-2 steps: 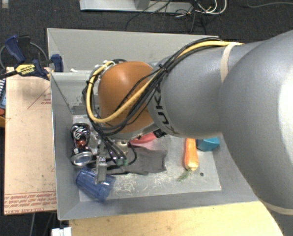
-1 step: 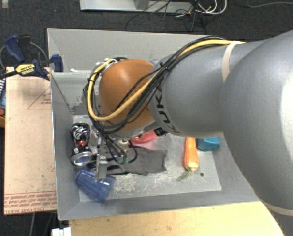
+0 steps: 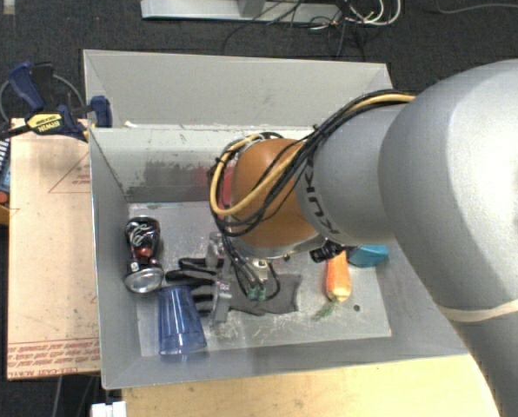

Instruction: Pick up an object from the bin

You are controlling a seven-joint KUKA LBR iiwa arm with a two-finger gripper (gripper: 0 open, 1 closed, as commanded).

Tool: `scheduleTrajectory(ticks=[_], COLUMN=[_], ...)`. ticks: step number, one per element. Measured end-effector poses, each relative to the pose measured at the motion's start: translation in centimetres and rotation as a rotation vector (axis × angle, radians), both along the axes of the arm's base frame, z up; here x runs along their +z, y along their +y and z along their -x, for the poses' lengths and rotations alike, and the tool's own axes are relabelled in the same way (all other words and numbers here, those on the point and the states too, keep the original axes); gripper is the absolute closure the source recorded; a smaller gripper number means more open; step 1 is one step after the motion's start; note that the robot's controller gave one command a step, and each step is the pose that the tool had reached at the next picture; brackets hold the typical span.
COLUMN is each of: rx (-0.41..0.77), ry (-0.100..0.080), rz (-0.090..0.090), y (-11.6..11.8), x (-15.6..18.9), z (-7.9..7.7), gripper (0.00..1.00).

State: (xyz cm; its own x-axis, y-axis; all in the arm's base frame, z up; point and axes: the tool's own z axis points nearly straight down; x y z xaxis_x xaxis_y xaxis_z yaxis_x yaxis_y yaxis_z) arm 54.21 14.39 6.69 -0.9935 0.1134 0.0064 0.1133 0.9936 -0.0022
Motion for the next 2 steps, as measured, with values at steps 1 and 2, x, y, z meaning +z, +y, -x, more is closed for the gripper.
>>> scheduleTrajectory(ticks=[1,2], rx=[-0.02,-0.001], ry=[-0.009,-0.003], rz=[-0.004,-0.002], y=[2.1,0.1], x=[0.4,0.0], z=[1.8,-0.1], gripper=[0.0,0.0])
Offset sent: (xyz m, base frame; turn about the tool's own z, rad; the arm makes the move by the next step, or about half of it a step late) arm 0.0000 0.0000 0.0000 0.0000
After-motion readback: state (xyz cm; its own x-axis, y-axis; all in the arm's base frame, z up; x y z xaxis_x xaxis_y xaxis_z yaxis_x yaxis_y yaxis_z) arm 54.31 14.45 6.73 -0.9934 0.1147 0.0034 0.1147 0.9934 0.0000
